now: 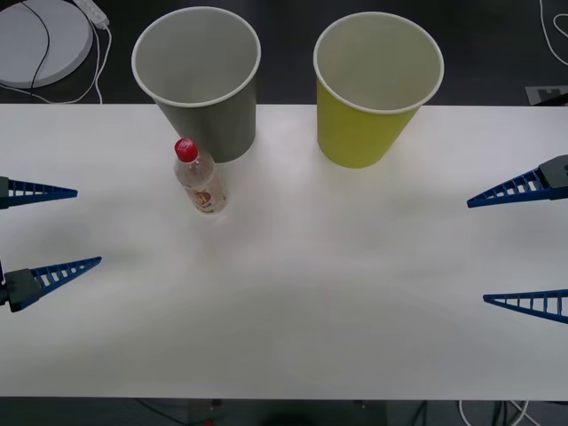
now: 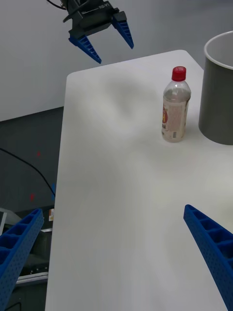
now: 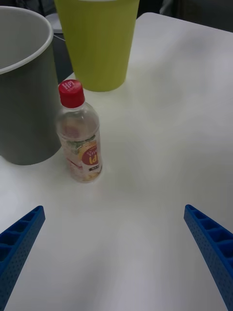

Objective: Put the can into the green bin and the plastic bottle into the gray bin

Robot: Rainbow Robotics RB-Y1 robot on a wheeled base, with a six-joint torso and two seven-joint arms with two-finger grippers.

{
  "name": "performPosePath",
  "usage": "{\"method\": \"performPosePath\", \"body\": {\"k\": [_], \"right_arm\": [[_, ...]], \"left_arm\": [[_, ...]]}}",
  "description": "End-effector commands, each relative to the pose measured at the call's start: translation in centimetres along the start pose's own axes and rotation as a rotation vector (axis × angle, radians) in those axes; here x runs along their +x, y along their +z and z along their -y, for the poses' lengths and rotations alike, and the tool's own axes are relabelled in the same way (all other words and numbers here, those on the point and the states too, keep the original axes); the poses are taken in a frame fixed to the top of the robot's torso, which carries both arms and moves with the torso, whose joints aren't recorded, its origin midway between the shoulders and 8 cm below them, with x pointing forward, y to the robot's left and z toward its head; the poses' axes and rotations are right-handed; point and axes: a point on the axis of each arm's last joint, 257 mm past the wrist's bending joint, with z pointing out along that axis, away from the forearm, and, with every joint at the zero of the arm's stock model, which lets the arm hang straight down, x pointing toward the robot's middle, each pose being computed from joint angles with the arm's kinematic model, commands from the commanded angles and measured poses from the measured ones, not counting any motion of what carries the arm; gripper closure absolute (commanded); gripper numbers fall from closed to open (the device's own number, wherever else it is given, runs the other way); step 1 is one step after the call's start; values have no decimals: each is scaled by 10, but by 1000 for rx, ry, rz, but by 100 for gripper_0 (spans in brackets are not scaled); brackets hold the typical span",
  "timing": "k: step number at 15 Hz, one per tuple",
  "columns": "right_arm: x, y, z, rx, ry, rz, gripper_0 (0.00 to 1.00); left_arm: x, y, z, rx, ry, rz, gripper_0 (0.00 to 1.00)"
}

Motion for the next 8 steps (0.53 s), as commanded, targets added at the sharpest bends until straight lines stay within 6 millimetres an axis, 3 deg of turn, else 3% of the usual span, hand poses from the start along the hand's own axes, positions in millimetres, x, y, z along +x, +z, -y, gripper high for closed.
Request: {"method": "performPosePath", "body": {"k": [1,8], "right_arm": [[0,0,0,0,0,0,0],[0,0,0,0,0,0,0]], "left_arm": [[1,2,-5,-62,-15,42,0],[16,2,-16,-180,-44,66,0]]}}
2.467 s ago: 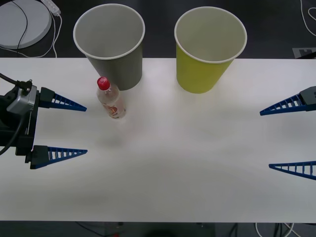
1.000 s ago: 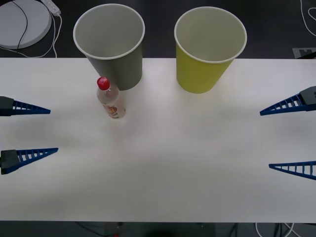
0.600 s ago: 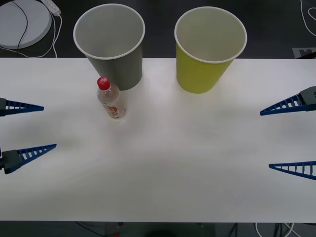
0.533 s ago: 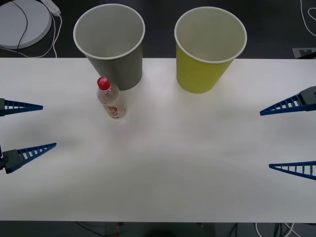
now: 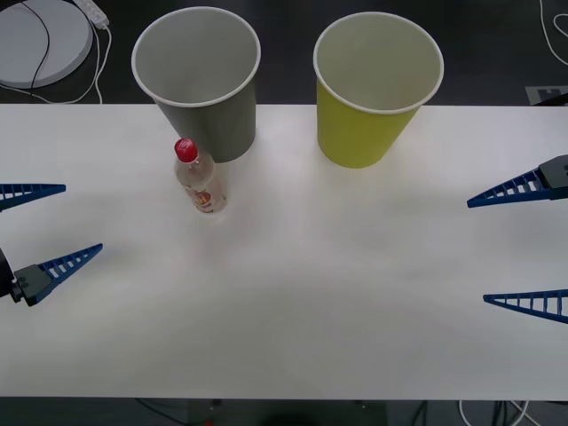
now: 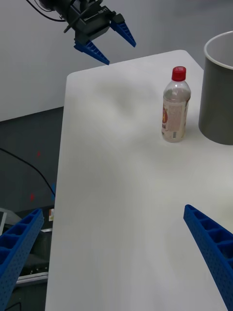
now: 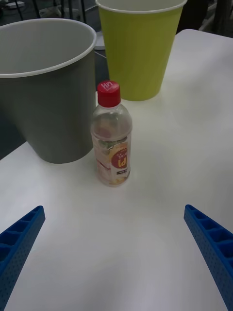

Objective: Put the can into the green bin and the plastic bottle into the gray bin

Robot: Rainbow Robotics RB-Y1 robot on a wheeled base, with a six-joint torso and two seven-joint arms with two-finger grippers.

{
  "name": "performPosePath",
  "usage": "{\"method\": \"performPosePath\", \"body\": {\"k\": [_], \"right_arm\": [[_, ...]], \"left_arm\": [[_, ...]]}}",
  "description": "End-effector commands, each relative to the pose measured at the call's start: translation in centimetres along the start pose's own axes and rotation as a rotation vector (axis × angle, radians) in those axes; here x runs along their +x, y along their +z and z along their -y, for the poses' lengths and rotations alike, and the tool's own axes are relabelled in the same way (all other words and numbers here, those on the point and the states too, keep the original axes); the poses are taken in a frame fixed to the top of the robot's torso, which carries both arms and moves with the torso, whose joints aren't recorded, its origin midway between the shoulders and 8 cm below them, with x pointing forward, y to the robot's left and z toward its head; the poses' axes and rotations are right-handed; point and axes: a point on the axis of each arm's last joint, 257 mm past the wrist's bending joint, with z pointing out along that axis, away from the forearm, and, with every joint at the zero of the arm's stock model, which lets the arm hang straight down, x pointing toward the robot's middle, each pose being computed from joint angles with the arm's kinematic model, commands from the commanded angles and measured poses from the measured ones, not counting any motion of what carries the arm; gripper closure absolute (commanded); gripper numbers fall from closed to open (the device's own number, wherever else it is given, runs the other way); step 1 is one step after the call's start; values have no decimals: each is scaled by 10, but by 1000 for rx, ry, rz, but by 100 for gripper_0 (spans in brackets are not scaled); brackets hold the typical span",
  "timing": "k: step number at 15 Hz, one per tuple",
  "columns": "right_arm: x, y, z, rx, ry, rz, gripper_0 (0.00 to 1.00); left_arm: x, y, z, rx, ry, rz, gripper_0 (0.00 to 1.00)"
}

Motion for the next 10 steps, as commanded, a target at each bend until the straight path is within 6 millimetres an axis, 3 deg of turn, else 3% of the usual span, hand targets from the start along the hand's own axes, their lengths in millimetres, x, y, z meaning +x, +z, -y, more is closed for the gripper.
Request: {"method": "performPosePath", "body": {"k": [1,5,10], "right_arm": [[0,0,0,0,0,0,0],[0,0,0,0,0,0,0],[0,0,0,0,0,0,0]], "left_arm": [[8,1,-3,-39,4,-3,0],[14,7,-1,-68,6,3,0],[13,30,5,-86,-21,33,0]]}}
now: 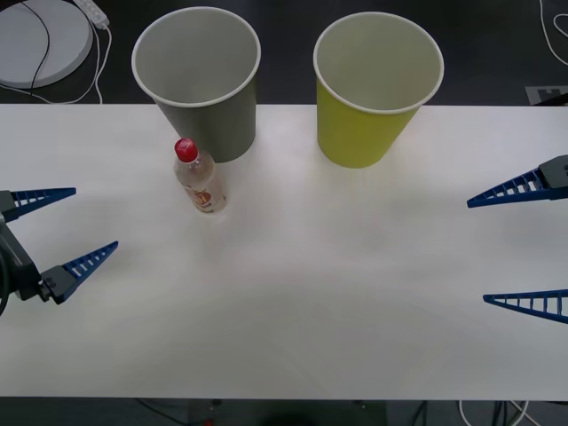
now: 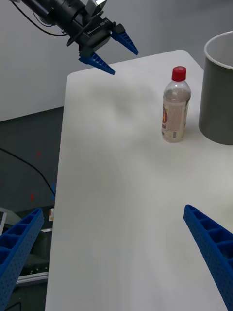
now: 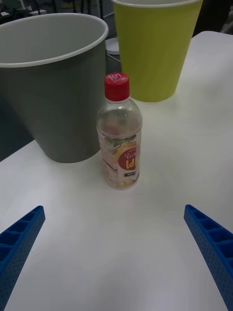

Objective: Put the can into the green bin and the plastic bottle into the gray bin

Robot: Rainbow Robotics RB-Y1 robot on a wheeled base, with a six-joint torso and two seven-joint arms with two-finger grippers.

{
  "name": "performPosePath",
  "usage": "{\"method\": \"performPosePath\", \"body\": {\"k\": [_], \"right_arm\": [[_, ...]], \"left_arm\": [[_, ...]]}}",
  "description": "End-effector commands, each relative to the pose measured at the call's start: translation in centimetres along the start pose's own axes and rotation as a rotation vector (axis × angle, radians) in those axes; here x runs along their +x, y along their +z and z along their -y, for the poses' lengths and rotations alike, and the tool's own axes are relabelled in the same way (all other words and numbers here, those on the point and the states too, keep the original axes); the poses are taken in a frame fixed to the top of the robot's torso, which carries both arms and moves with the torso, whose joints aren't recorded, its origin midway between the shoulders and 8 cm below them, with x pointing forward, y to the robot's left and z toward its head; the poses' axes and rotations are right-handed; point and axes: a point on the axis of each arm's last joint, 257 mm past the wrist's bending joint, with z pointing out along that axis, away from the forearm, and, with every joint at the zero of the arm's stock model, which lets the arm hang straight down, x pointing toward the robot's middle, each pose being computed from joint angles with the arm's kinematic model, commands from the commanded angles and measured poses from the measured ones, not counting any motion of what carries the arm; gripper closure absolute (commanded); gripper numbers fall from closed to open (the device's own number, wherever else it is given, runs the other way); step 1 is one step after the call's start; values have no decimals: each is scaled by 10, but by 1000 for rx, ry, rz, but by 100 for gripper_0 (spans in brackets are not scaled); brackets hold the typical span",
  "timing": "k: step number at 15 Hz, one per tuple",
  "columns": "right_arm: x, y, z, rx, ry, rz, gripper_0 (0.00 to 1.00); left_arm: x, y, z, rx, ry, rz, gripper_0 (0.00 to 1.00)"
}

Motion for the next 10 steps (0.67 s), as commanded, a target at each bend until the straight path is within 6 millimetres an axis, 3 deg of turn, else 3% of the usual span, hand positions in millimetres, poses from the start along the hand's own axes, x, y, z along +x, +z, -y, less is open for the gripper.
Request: {"method": "performPosePath", "body": {"k": [1,10], "right_arm": [[0,0,0,0,0,0,0],[0,0,0,0,0,0,0]], "left_arm": [[2,11,1,-14,3,2,0],[2,50,5,-68,-25,25,0]]}}
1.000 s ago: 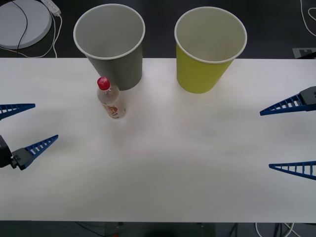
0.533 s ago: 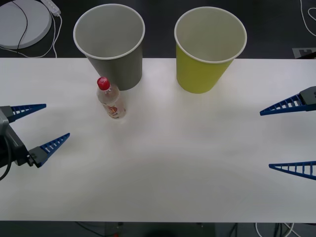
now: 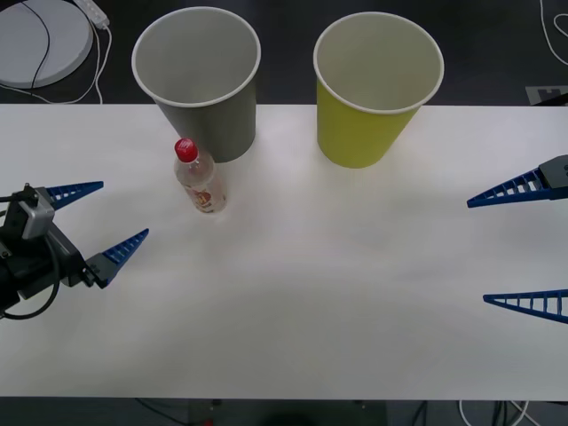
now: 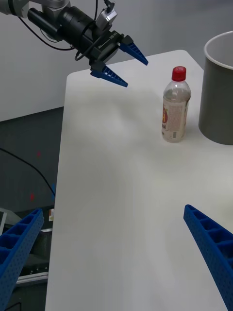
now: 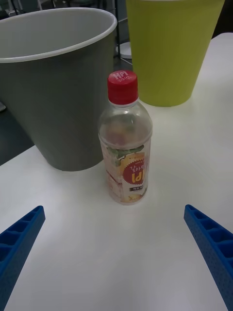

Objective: Put the can into the green bin and the plastic bottle into the gray bin

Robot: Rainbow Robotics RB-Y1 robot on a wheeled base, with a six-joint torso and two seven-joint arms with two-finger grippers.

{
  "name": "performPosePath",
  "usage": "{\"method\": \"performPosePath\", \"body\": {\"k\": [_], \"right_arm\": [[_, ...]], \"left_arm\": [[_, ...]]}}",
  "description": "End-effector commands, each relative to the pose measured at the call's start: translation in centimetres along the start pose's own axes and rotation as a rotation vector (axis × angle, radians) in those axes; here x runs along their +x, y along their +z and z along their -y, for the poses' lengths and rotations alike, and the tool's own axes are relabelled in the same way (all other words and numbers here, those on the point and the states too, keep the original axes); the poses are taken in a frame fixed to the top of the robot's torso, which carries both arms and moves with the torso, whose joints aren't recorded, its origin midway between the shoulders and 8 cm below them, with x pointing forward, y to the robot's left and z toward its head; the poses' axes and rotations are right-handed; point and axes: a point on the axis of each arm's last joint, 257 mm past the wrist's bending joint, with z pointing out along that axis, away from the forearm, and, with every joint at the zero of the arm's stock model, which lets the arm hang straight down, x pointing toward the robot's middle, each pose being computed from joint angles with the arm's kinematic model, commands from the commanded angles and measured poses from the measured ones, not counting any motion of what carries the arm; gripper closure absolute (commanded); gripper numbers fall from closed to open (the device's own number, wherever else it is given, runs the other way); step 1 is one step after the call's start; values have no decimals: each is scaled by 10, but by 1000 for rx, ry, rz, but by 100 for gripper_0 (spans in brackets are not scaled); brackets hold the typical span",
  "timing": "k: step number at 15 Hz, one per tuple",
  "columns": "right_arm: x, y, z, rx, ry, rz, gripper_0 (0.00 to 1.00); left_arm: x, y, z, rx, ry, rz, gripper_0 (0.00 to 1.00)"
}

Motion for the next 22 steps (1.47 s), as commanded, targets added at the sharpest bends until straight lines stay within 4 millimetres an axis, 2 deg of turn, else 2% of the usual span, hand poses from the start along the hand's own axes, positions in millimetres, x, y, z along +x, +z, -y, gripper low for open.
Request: {"method": "performPosePath", "body": {"k": [1,8,14,22], "right_arm": [[0,0,0,0,0,0,0],[0,0,0,0,0,0,0],[0,0,0,0,0,0,0],[0,0,0,0,0,0,0]], "left_arm": [[1,10,2,2,-9,5,0],[5,41,-1,8,-6,5,0],[3,58,3,0,-16,11,0],[2,79,-3,-28,-17,11,0]]}}
